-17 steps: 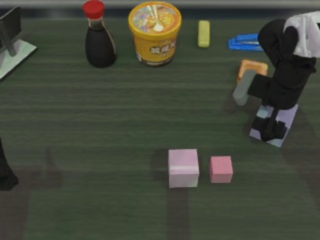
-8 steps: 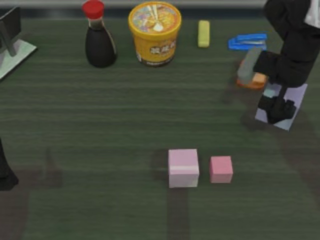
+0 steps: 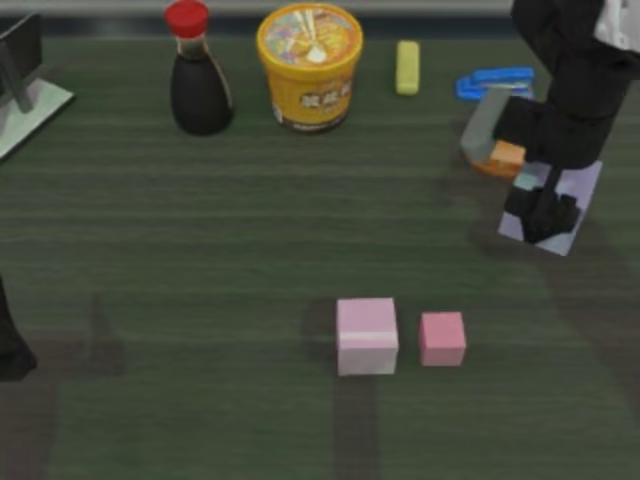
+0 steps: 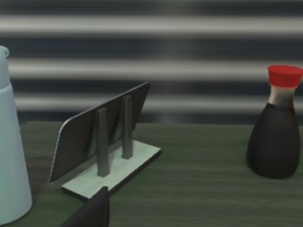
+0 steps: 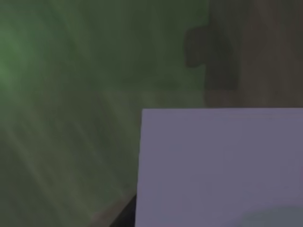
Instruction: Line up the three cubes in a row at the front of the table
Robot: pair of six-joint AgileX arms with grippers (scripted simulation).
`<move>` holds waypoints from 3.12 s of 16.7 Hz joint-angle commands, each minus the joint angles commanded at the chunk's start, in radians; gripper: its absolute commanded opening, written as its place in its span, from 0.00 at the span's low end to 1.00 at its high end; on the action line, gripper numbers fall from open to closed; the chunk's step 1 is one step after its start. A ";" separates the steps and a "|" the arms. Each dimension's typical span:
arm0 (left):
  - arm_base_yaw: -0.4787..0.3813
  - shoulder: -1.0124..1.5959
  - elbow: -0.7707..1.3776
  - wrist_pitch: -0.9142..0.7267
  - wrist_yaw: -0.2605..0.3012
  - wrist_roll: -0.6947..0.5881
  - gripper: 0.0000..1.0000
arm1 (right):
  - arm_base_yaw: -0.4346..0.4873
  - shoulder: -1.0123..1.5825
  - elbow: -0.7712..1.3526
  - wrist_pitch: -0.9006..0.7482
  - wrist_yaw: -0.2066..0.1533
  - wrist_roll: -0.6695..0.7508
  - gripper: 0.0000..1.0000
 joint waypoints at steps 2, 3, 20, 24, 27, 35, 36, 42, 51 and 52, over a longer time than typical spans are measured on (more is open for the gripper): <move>0.000 0.000 0.000 0.000 0.000 0.000 1.00 | 0.066 0.048 0.078 -0.043 0.001 0.018 0.00; 0.000 0.000 0.000 0.000 0.000 0.000 1.00 | 0.108 0.079 0.132 -0.071 0.001 0.030 0.00; 0.000 0.000 0.000 0.000 0.000 0.000 1.00 | 0.643 0.412 0.822 -0.394 0.005 0.193 0.00; 0.000 0.000 0.000 0.000 0.000 0.000 1.00 | 0.639 0.389 0.707 -0.291 0.006 0.197 0.00; 0.000 0.000 0.000 0.000 0.000 0.000 1.00 | 0.642 0.369 0.550 -0.173 0.005 0.196 0.00; 0.000 0.000 0.000 0.000 0.000 0.000 1.00 | 0.647 0.354 0.431 -0.065 0.005 0.193 0.00; 0.000 0.000 0.000 0.000 0.000 0.000 1.00 | 0.647 0.354 0.431 -0.065 0.005 0.193 0.08; 0.000 0.000 0.000 0.000 0.000 0.000 1.00 | 0.647 0.354 0.431 -0.065 0.005 0.193 0.53; 0.000 0.000 0.000 0.000 0.000 0.000 1.00 | 0.647 0.354 0.431 -0.065 0.005 0.193 1.00; 0.000 0.000 0.000 0.000 0.000 0.000 1.00 | 0.647 0.354 0.431 -0.065 0.005 0.193 1.00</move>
